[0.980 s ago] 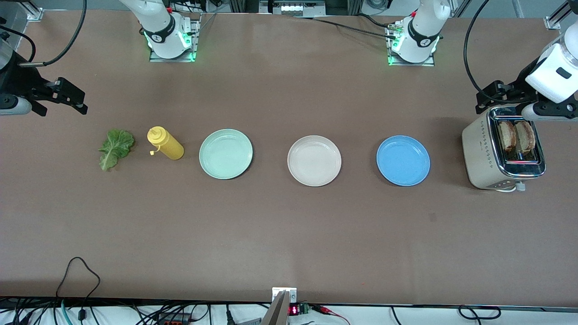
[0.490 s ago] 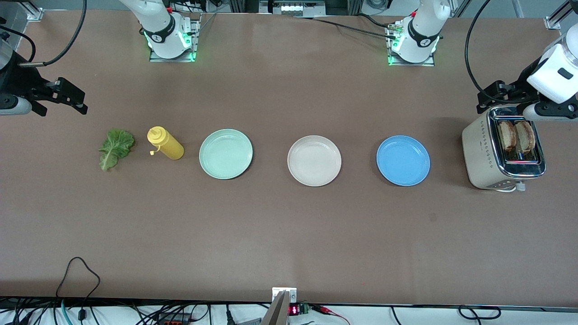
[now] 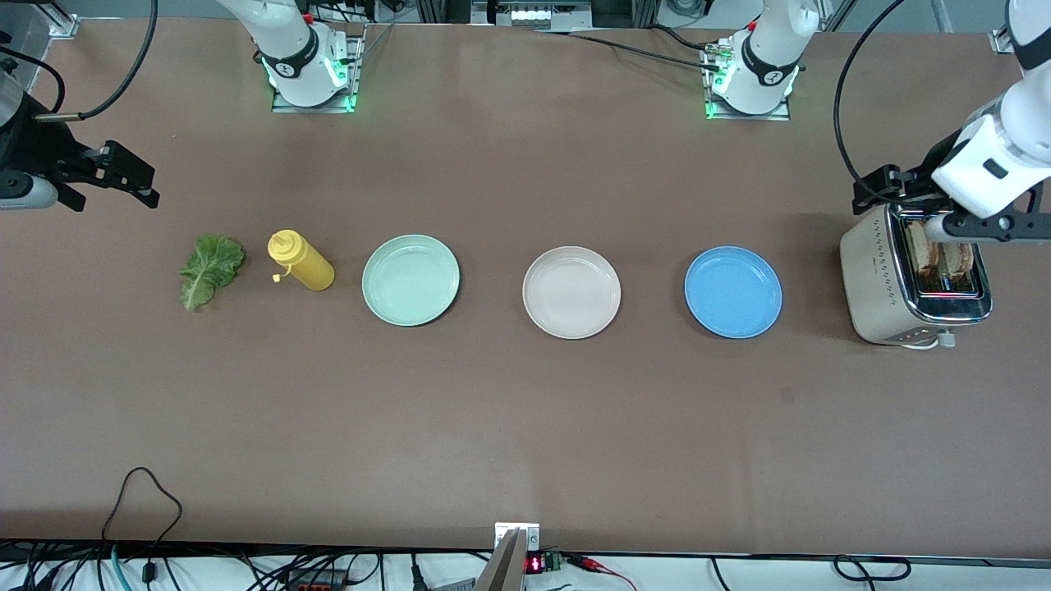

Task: Make sandwich in beige plate with both arms
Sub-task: 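Lower the left gripper over the toaster and grasp a bread slice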

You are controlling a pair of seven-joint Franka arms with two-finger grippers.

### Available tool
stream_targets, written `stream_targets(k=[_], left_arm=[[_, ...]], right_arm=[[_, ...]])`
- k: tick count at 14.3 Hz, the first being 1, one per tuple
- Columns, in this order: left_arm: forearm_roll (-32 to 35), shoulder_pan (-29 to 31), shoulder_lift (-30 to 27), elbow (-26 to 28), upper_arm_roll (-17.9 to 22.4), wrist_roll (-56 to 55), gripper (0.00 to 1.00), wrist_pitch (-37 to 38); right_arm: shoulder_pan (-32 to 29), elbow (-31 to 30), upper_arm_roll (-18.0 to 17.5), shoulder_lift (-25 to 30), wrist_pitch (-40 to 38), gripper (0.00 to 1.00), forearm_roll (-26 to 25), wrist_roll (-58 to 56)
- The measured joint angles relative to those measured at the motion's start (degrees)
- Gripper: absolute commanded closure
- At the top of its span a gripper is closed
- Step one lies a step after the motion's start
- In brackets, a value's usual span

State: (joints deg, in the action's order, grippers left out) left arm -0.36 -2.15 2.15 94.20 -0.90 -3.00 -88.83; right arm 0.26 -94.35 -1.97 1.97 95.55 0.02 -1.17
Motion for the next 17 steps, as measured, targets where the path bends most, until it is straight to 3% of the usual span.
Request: stream_targets(k=[7,10,17], left_arm=[[0.68,0.17,3.87,-3.01,0.18,0.53,0.0,1.06],[2.97,0.35,4.0,-3.02,0.23,3.52,0.0,5.51],[9.91,3.91,4.03,0.16,0.6,11.31,0.0,6.51]], right_arm=[[0.04,0.0,-0.25,0.0,0.08,0.0,0.0,0.0],[0.09,0.0,-0.28,0.0,0.1,0.0,0.0,0.0],[0.1,0.0,-0.28,0.0,0.1,0.0,0.0,0.0]])
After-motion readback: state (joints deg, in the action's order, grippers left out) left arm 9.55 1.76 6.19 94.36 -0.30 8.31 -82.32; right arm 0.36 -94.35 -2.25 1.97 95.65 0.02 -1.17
